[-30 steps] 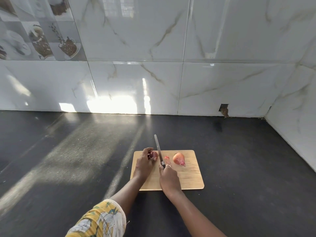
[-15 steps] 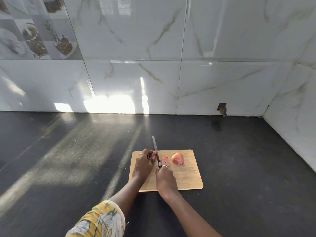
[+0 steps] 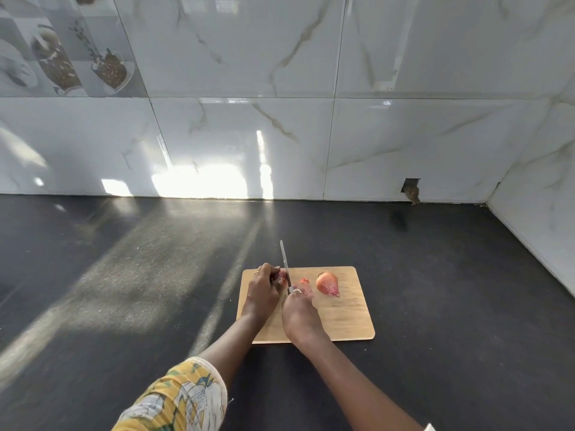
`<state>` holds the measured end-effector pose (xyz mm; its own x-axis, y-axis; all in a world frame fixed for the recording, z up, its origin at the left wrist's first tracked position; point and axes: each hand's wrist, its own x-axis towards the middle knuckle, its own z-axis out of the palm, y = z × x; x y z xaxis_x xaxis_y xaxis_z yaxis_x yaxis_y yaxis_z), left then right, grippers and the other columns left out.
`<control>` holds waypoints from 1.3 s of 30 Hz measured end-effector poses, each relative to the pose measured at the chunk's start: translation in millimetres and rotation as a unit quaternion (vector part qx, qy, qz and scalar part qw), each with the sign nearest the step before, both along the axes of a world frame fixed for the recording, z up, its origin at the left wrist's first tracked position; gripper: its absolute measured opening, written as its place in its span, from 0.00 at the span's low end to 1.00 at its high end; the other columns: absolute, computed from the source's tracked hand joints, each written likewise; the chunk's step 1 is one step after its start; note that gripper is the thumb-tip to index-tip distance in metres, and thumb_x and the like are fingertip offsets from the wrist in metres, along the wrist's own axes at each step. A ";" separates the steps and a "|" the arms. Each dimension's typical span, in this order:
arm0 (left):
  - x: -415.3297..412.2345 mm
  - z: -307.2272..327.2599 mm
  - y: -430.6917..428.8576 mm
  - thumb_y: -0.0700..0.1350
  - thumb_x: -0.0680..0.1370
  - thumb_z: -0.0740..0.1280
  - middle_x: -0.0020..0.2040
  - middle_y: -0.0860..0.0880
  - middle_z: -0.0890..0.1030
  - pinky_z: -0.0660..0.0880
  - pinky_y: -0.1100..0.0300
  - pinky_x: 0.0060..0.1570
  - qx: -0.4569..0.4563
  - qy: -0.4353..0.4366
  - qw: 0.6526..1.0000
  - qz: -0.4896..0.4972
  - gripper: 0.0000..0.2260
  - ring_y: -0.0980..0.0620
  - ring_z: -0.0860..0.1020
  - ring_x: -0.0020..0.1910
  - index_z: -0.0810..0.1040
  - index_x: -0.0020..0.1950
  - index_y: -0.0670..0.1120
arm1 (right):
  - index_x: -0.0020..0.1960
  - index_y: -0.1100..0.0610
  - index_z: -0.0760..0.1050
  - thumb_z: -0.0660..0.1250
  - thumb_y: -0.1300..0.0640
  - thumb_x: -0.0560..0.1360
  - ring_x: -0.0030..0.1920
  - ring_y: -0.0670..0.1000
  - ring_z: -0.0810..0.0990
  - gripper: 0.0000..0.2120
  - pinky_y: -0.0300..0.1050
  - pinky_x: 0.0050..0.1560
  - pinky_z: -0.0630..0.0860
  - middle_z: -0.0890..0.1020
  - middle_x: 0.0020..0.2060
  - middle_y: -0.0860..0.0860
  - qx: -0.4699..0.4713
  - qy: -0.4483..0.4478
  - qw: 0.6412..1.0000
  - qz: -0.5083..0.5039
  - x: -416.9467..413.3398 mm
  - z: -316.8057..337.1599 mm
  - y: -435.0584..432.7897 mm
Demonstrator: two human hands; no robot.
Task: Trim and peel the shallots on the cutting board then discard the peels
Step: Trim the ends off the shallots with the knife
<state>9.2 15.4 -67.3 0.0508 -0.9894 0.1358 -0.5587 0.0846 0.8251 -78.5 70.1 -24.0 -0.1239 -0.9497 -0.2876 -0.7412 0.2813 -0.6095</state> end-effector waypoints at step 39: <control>-0.7 -1.7 -1.2 0.42 0.77 0.64 0.52 0.41 0.77 0.71 0.55 0.50 0.017 -0.025 0.999 -0.023 0.07 0.43 0.75 0.51 0.71 0.51 0.39 | 0.66 0.64 0.66 0.48 0.66 0.80 0.64 0.58 0.74 0.17 0.48 0.58 0.72 0.72 0.65 0.60 0.039 0.018 0.999 0.018 4.8 7.6 -16.0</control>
<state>8.5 14.2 -69.1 -0.0012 -0.9947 0.1025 -0.5952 0.0831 0.7992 -73.7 54.1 -16.4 -0.1023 -0.9285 -0.3570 -0.7730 0.3001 -0.5589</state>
